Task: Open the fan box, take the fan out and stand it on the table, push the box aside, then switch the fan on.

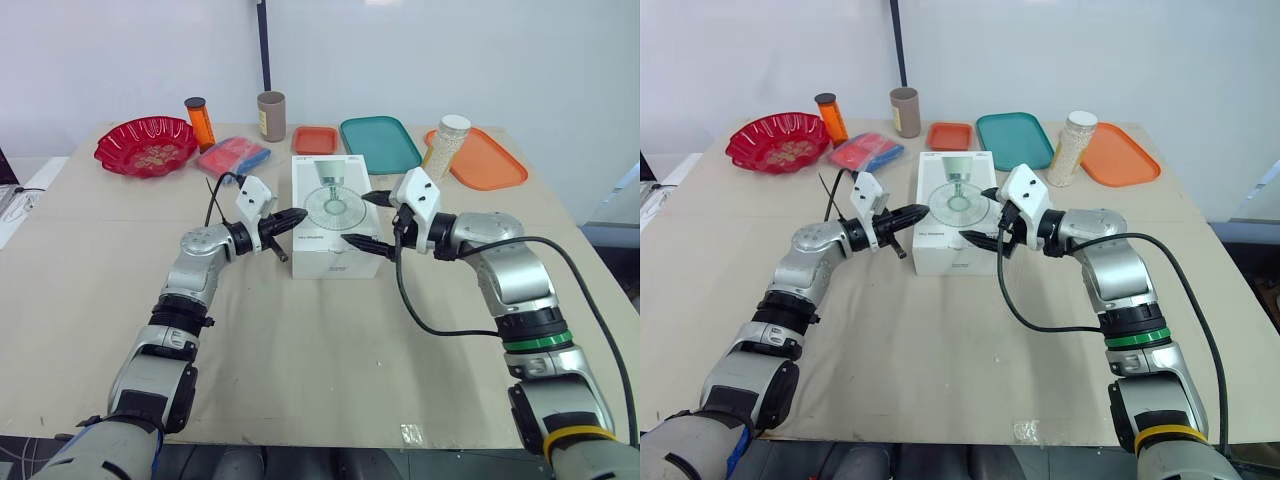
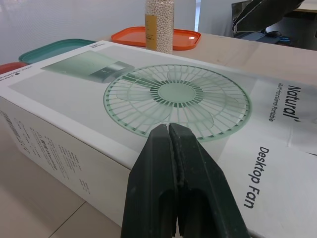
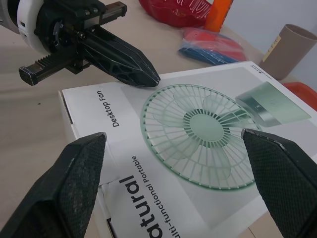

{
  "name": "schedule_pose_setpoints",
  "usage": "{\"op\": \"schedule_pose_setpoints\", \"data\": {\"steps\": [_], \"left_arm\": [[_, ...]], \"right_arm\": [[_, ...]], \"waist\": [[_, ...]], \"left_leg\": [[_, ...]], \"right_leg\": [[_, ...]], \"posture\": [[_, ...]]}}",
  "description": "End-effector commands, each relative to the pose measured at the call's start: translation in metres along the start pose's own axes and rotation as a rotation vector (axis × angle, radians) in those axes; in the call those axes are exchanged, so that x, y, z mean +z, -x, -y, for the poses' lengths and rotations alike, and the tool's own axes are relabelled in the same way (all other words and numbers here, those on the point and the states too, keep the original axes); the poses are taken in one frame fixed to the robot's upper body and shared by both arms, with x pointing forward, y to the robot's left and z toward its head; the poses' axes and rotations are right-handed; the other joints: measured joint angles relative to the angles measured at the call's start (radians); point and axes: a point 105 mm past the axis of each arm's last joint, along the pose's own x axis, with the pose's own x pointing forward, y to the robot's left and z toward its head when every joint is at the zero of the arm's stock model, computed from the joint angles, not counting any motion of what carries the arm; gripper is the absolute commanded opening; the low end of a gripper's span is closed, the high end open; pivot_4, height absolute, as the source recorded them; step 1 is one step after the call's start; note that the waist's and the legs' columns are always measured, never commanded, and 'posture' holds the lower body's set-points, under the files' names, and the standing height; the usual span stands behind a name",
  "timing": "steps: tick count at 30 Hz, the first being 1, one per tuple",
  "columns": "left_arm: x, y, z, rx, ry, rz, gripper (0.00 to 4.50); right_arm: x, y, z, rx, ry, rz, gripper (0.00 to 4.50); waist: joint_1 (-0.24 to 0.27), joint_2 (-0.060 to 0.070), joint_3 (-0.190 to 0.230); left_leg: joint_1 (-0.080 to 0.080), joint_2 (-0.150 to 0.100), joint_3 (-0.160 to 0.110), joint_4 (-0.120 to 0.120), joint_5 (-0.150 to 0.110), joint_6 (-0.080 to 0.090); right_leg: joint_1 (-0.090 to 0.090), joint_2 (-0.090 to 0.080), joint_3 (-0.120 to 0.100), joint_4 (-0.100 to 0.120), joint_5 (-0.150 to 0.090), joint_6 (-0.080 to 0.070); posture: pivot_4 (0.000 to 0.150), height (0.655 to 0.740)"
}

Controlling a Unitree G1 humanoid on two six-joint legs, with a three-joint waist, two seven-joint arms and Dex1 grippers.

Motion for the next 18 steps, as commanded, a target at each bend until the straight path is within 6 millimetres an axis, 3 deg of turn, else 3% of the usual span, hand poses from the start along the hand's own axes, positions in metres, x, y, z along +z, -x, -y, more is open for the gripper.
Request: {"op": "schedule_pose_setpoints", "data": {"steps": [1, 8, 18], "left_arm": [[-0.011, -0.001, 0.008, -0.028, 0.008, -0.030, 0.08], [-0.010, 0.000, 0.008, -0.024, 0.016, -0.025, 0.08], [-0.009, -0.001, 0.008, -0.023, 0.017, -0.022, 0.08]], "right_arm": [[0.011, 0.006, -0.003, 0.023, 0.065, 0.030, 4.50], [0.003, -0.002, -0.017, 0.029, 0.253, -0.069, 4.50], [-0.005, -0.006, -0.013, -0.005, 0.205, -0.086, 4.50]], "waist": [[0.000, 0.000, 0.000], [-0.001, 0.000, 0.000], [0.000, 0.000, 0.000]], "left_leg": [[0.000, 0.000, 0.000, 0.000, 0.000, 0.000], [0.000, -0.001, 0.000, 0.000, 0.000, 0.000], [0.000, -0.001, -0.001, 0.000, 0.000, 0.000]], "right_leg": [[0.000, 0.000, 0.000, 0.000, 0.000, 0.000], [0.000, 0.000, 0.000, 0.000, 0.000, 0.000], [0.000, -0.001, -0.001, 0.000, 0.000, 0.001]], "posture": [[0.150, 0.7400], [0.150, 0.7400], [0.150, 0.7400]]}}
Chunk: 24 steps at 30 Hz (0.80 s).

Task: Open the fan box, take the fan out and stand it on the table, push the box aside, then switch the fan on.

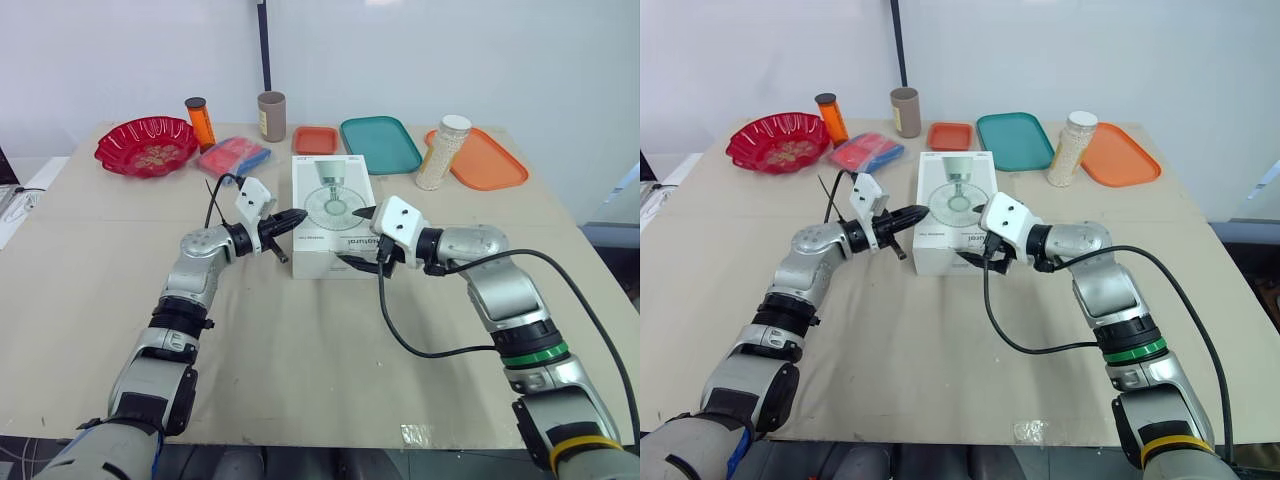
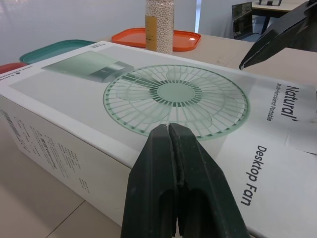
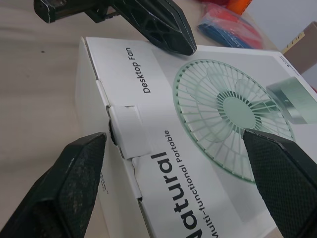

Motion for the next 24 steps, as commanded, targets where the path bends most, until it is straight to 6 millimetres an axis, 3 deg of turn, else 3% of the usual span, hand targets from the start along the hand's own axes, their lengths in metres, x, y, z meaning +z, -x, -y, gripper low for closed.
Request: {"op": "schedule_pose_setpoints", "data": {"steps": [1, 24], "left_arm": [[-0.009, -0.002, 0.007, -0.023, 0.014, -0.027, 0.08], [-0.017, -0.003, 0.016, -0.044, 0.021, -0.036, 0.08]], "right_arm": [[0.009, 0.002, 0.009, -0.039, 0.011, 0.026, 4.50], [0.010, 0.007, 0.028, -0.084, -0.029, 0.009, 4.50]], "waist": [[0.000, 0.000, 0.000], [0.000, 0.000, 0.000]], "left_leg": [[0.000, 0.000, 0.000, 0.000, 0.000, 0.000], [0.000, 0.000, -0.001, 0.000, 0.000, 0.000]], "right_leg": [[0.000, 0.000, 0.000, 0.000, 0.000, 0.000], [0.001, 0.000, 0.000, 0.000, 0.000, 0.000]], "posture": [[0.150, 0.7400], [0.150, 0.7400]]}}
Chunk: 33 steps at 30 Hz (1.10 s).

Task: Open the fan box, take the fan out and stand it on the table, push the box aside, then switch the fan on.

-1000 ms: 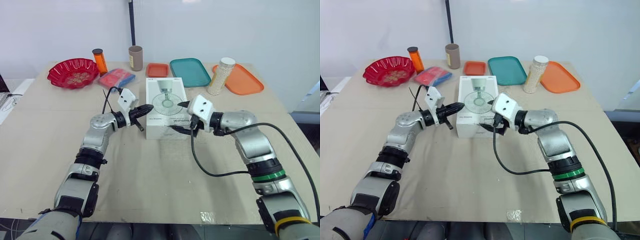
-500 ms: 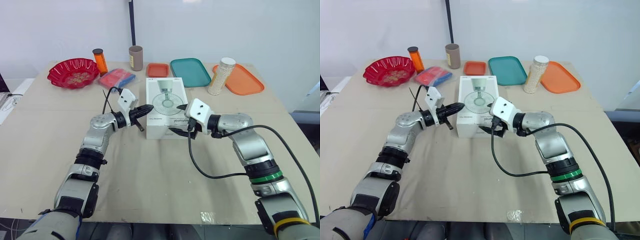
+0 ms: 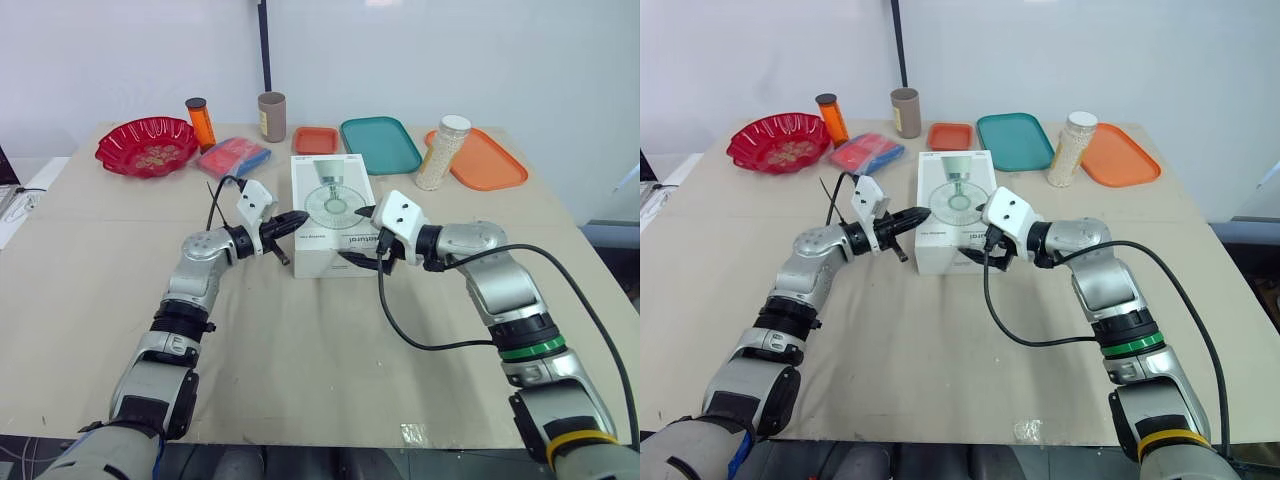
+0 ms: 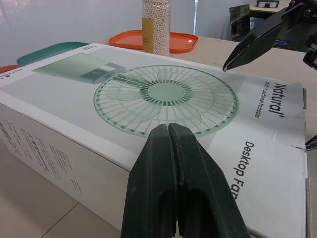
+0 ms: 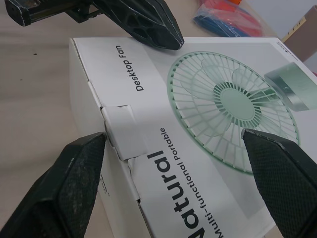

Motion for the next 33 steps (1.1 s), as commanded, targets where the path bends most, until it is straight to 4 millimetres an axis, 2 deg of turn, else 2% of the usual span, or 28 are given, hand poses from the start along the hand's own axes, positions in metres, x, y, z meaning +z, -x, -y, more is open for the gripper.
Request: {"op": "schedule_pose_setpoints", "data": {"steps": [1, 8, 17, 26, 33], "left_arm": [[-0.016, -0.003, 0.012, -0.039, 0.019, -0.048, 0.08], [-0.019, -0.002, 0.014, -0.045, 0.006, -0.060, 0.08], [-0.019, -0.003, 0.014, -0.047, 0.004, -0.059, 0.08], [-0.020, -0.002, 0.013, -0.050, -0.003, -0.067, 0.08], [-0.021, -0.003, 0.015, -0.054, -0.003, -0.069, 0.08]], "right_arm": [[0.014, 0.009, 0.022, -0.085, 0.031, 0.022, 4.50], [0.022, 0.009, 0.023, -0.082, 0.009, 0.057, 4.50], [0.011, 0.006, 0.025, -0.091, 0.009, 0.020, 4.50], [0.041, 0.018, 0.036, -0.096, -0.078, 0.164, 4.50], [0.049, 0.016, 0.053, -0.191, -0.157, 0.207, 4.50]], "waist": [[0.000, 0.000, 0.000], [0.000, 0.000, 0.000], [0.000, 0.000, 0.000], [-0.001, 0.000, 0.000], [0.000, 0.001, 0.000]], "left_leg": [[0.000, 0.000, 0.000, 0.000, 0.000, 0.000], [0.000, 0.000, 0.000, 0.000, 0.000, 0.000], [0.000, 0.000, 0.000, 0.000, 0.000, 0.000], [0.000, 0.000, 0.000, 0.000, 0.000, 0.000], [0.000, 0.000, 0.000, -0.001, 0.000, 0.000]], "right_leg": [[0.000, 0.000, 0.000, 0.000, 0.000, 0.000], [0.000, 0.000, 0.000, 0.000, 0.000, 0.000], [0.000, 0.000, 0.000, 0.000, 0.000, 0.000], [0.000, 0.000, 0.000, 0.000, 0.000, 0.000], [0.000, 0.000, -0.001, 0.000, 0.000, 0.000]], "posture": [[0.150, 0.7400], [0.150, 0.7400], [0.150, 0.7400], [0.150, 0.7400], [0.150, 0.7400]]}}
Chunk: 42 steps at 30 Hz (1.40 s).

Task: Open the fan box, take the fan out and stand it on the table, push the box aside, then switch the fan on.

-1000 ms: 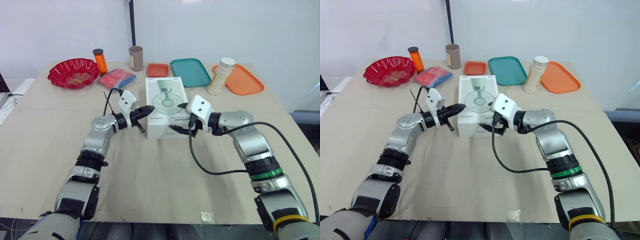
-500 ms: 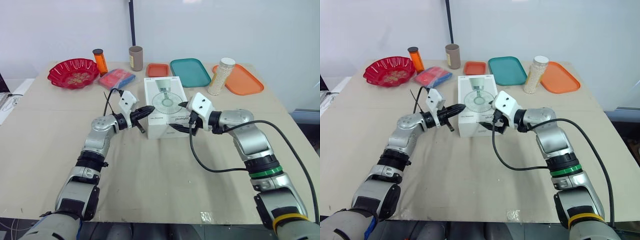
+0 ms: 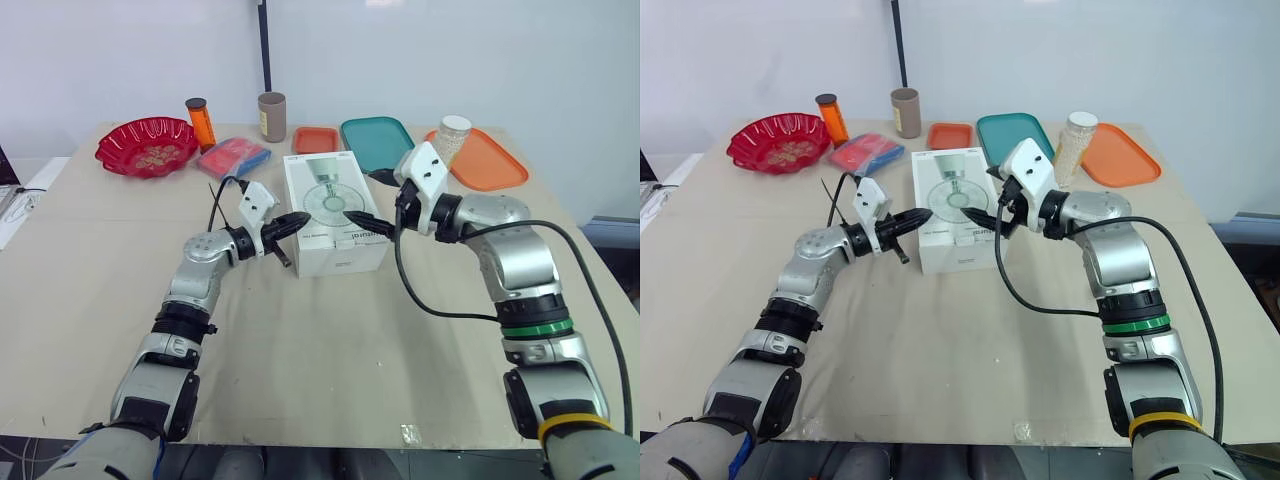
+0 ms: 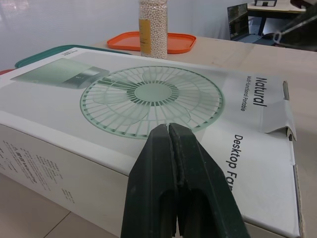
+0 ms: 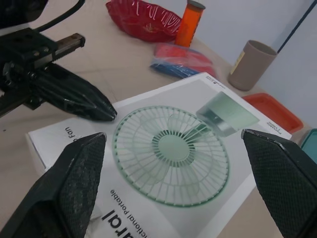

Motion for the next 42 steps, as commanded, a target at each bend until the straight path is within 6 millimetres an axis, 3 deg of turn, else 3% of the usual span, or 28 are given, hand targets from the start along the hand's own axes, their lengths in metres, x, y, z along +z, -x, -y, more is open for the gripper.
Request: {"op": "schedule_pose_setpoints", "data": {"steps": [1, 6, 12, 17, 21, 31, 37, 38, 42], "left_arm": [[-0.020, -0.002, 0.012, -0.046, 0.017, -0.072, 0.08], [-0.013, -0.001, 0.008, -0.036, 0.012, -0.055, 0.08], [0.001, -0.001, 0.003, -0.034, 0.008, -0.021, 0.08], [0.006, -0.002, 0.003, -0.048, -0.006, -0.017, 0.08], [0.009, -0.003, 0.001, -0.047, -0.016, -0.016, 0.08], [0.022, -0.004, -0.008, -0.029, -0.041, 0.004, 0.08], [0.027, -0.004, -0.012, -0.022, -0.065, 0.012, 0.08], [0.029, -0.004, -0.013, -0.021, -0.070, 0.017, 0.08], [0.038, -0.001, -0.017, -0.010, -0.082, 0.037, 0.08]], "right_arm": [[0.019, 0.002, 0.010, -0.050, -0.005, 0.065, 4.50], [0.006, 0.022, -0.008, 0.046, -0.033, 0.052, 4.50], [-0.031, 0.055, -0.032, 0.135, -0.062, -0.050, 4.50], [-0.047, 0.056, -0.037, 0.120, -0.045, -0.109, 4.50], [-0.048, 0.053, -0.044, 0.136, -0.056, -0.095, 4.50], [-0.059, 0.064, -0.079, 0.271, -0.092, -0.129, 4.50], [-0.091, 0.073, -0.097, 0.331, -0.085, -0.260, 4.50], [-0.094, 0.075, -0.098, 0.328, -0.095, -0.265, 4.50], [-0.106, 0.069, -0.059, 0.106, -0.155, -0.300, 4.50]], "waist": [[0.000, 0.000, 0.000], [0.002, 0.000, 0.000], [0.001, 0.000, 0.000], [-0.001, 0.000, 0.000], [-0.001, 0.000, 0.000], [0.000, 0.000, 0.000], [0.000, 0.000, 0.000], [0.000, 0.000, 0.000], [-0.003, 0.000, 0.001]], "left_leg": [[0.000, 0.000, 0.000, 0.000, 0.000, 0.000], [0.000, -0.001, 0.000, 0.000, 0.000, 0.000], [-0.001, -0.003, -0.003, 0.000, 0.000, 0.001], [0.000, -0.003, -0.003, 0.000, 0.001, 0.002], [0.000, -0.004, -0.003, -0.001, 0.001, 0.002], [-0.001, -0.005, -0.004, -0.001, 0.001, 0.002], [-0.001, -0.006, -0.004, -0.001, 0.001, 0.002], [-0.001, -0.006, -0.004, -0.001, 0.001, 0.002], [-0.001, -0.006, -0.004, 0.000, 0.001, 0.002]], "right_leg": [[0.000, 0.000, 0.000, 0.000, 0.000, 0.000], [0.000, -0.001, 0.000, 0.000, 0.000, 0.000], [0.002, -0.002, -0.002, -0.001, -0.001, 0.002], [0.002, -0.002, -0.002, 0.000, -0.001, 0.002], [0.002, -0.003, -0.002, -0.001, -0.002, 0.003], [0.002, -0.004, -0.002, -0.001, -0.002, 0.003], [0.002, -0.004, -0.002, -0.001, -0.002, 0.003], [0.002, -0.004, -0.002, -0.001, -0.002, 0.004], [0.002, -0.004, -0.002, -0.001, -0.002, 0.004]], "posture": [[0.150, 0.7400], [0.150, 0.7400], [0.150, 0.7400], [0.150, 0.7400], [0.150, 0.7400], [0.150, 0.7400], [0.150, 0.7400], [0.150, 0.7400], [0.150, 0.7400]]}}
